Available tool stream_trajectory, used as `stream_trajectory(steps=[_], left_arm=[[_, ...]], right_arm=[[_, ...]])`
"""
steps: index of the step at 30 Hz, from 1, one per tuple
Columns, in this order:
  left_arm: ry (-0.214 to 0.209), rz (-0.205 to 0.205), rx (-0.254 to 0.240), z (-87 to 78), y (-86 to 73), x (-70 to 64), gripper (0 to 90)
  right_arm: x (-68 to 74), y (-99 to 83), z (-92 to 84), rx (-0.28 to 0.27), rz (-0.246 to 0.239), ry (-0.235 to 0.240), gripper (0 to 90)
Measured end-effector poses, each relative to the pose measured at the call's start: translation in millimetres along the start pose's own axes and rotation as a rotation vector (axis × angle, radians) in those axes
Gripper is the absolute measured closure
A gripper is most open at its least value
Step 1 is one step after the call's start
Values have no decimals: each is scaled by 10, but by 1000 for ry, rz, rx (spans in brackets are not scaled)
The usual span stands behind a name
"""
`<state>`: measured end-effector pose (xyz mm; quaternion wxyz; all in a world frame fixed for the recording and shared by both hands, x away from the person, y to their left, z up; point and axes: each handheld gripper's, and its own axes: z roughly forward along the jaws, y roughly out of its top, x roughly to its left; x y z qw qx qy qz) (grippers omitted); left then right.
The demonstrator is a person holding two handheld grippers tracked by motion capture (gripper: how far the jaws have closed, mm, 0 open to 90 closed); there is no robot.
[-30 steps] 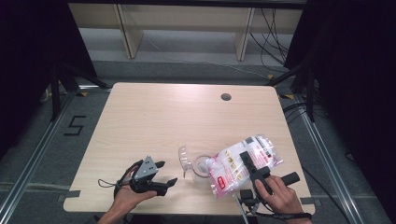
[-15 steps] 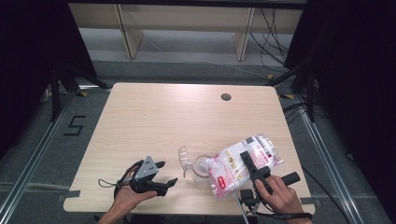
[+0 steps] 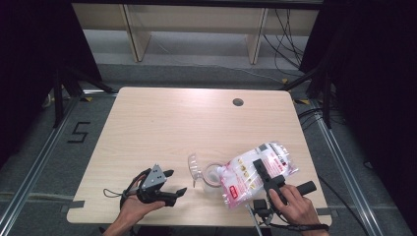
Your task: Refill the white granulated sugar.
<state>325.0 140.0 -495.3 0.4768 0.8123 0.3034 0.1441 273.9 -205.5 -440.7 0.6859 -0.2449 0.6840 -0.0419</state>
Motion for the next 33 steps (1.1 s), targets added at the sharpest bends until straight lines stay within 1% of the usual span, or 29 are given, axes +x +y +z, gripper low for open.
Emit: stream_trajectory(steps=[4, 5, 13, 14, 17, 18, 19, 20, 21, 22, 23, 28, 29, 30, 32, 33], left_arm=[[-1, -2, -1, -1, 1, 2, 229], [0, -1, -1, -2, 1, 1, 229], [-1, -3, -2, -2, 1, 2, 229], [0, -3, -2, -2, 1, 2, 229], [0, -1, -2, -2, 1, 2, 229], [0, -3, -2, -2, 1, 2, 229], [-1, -3, -1, -2, 1, 2, 229], [-1, -2, -2, -2, 1, 1, 229], [-1, -2, -3, -2, 1, 1, 228], [0, -2, -2, -2, 1, 1, 229], [0, -2, -2, -2, 1, 1, 229], [0, -2, -3, -3, 1, 1, 229], [0, -1, -2, -3, 1, 1, 229], [0, -2, -2, -3, 1, 2, 229], [1, 1, -2, -5, 2, 3, 229], [1, 1, -2, -5, 2, 3, 229]], right_arm=[[-7, -3, 1, -6, -5, -6, 699], [-4, -4, -1, -3, 1, -6, 699], [3, -2, -1, -1, 4, 3, 701], [0, -2, 0, -5, -3, -2, 701], [0, -3, -1, -5, -2, -1, 701], [20, -5, -1, 1, 21, 4, 702], [17, -4, -3, 3, 22, 8, 702], [-4, -3, -3, -4, -1, 0, 702], [-6, -5, -3, -3, -1, 1, 703], [12, -6, -3, 2, 19, 8, 703], [-4, -4, -3, -3, 0, 0, 703], [-1, -3, -3, -4, -1, -1, 703], [18, -5, -3, 1, 21, 5, 704], [-1, -3, -4, -3, 0, -2, 704], [-6, -5, -6, -2, -2, -3, 704], [-8, -6, -7, -3, -3, -10, 704]])
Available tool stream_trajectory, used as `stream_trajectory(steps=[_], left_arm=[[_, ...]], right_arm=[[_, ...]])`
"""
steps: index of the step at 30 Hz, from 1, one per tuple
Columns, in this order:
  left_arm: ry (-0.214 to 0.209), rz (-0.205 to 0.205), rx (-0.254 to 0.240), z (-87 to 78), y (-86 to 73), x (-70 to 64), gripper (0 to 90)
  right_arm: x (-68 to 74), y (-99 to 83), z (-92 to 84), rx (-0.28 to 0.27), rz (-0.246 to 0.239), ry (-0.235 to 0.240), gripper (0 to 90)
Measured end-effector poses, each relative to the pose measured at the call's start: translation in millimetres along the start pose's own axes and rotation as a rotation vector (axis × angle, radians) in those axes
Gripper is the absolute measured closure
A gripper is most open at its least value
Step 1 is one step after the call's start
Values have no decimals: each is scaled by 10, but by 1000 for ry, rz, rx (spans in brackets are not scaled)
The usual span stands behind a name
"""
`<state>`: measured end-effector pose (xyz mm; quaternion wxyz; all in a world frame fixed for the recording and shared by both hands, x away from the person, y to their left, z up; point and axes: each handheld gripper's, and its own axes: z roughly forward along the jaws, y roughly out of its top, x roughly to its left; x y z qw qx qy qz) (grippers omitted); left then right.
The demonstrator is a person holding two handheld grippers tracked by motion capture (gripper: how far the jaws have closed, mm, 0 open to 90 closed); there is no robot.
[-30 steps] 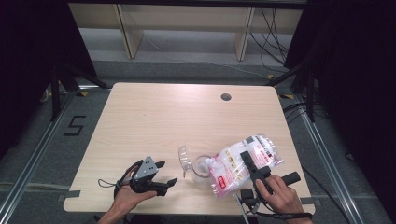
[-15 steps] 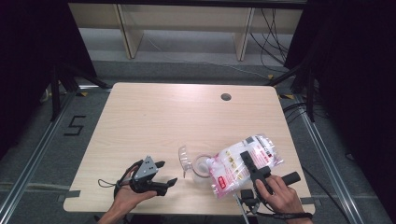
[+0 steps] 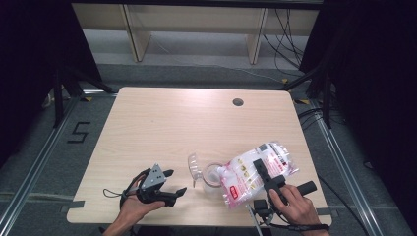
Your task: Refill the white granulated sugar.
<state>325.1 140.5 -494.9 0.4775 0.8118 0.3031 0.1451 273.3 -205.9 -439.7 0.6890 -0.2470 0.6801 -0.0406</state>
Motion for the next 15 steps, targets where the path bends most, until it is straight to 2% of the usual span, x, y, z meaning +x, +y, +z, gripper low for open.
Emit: stream_trajectory(steps=[6, 10, 15], left_arm=[[-1, 1, 0, 1, 1, 1, 229], [-1, -3, 0, 2, -1, -1, 229], [-2, -5, 0, 4, -1, -1, 229]], right_arm=[[-4, -1, -1, -2, -3, 3, 705], [3, -2, -7, 10, 14, 12, 706], [-2, -6, -6, 7, 6, 10, 707]])
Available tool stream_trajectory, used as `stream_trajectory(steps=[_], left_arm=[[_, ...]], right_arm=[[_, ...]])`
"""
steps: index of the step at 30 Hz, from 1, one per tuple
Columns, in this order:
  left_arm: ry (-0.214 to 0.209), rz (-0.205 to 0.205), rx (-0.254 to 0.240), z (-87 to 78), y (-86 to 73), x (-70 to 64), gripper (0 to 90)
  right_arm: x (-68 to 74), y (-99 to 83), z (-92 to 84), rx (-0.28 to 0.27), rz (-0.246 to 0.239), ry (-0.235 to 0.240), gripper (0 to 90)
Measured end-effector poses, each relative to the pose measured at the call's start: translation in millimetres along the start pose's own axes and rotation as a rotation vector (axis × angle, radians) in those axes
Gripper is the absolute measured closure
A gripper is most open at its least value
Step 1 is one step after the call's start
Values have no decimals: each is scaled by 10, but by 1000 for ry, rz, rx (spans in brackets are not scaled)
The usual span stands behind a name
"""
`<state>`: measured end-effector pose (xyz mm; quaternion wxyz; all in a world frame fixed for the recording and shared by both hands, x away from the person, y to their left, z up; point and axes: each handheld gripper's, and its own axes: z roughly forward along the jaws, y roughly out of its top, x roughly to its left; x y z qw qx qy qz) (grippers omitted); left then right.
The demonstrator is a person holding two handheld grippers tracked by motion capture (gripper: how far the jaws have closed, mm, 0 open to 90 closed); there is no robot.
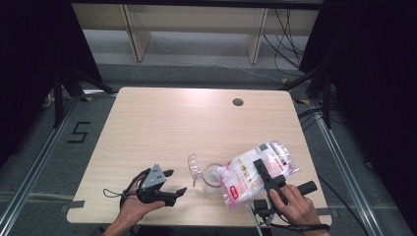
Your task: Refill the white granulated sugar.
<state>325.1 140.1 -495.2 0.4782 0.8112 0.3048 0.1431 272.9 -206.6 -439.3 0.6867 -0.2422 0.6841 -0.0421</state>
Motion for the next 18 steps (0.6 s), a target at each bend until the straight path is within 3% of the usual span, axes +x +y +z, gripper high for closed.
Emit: stream_trajectory(steps=[18], left_arm=[[0, -3, -2, 6, -1, -4, 229]], right_arm=[[-5, 0, -2, -2, -8, -2, 712]])
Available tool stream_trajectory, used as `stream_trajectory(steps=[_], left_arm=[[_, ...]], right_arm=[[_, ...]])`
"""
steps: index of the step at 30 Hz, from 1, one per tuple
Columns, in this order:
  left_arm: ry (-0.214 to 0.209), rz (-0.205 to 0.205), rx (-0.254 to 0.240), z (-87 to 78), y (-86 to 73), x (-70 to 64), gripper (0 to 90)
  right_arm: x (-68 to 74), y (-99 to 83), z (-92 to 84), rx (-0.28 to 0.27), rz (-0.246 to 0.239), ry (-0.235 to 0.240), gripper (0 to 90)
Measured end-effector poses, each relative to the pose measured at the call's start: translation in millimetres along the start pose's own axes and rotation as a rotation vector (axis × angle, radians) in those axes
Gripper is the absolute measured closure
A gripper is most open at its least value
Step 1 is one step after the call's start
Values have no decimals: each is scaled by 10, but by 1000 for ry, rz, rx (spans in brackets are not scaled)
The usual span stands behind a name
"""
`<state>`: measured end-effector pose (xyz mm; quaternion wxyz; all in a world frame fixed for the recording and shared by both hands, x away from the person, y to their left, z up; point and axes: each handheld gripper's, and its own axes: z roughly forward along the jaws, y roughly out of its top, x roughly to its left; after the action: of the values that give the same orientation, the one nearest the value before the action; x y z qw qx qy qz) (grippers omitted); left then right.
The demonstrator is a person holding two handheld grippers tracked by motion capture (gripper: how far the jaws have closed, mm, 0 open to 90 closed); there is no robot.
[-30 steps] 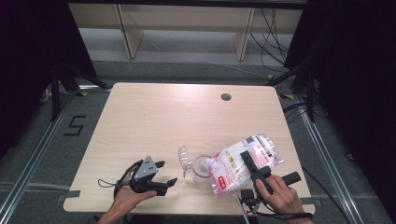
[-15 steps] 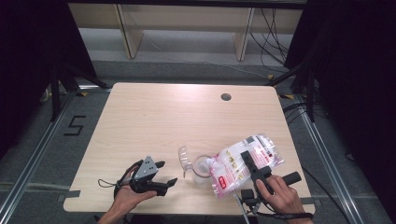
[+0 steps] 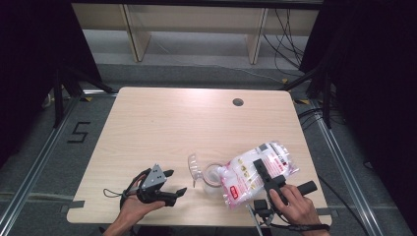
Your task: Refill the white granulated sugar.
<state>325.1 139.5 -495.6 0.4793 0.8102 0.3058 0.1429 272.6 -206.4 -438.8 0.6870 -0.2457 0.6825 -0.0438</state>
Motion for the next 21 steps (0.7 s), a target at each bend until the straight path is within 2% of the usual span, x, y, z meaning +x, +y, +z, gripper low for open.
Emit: stream_trajectory(steps=[21], left_arm=[[1, 3, 2, -7, 2, 6, 228]], right_arm=[[-8, -9, -7, 2, -1, 2, 718]])
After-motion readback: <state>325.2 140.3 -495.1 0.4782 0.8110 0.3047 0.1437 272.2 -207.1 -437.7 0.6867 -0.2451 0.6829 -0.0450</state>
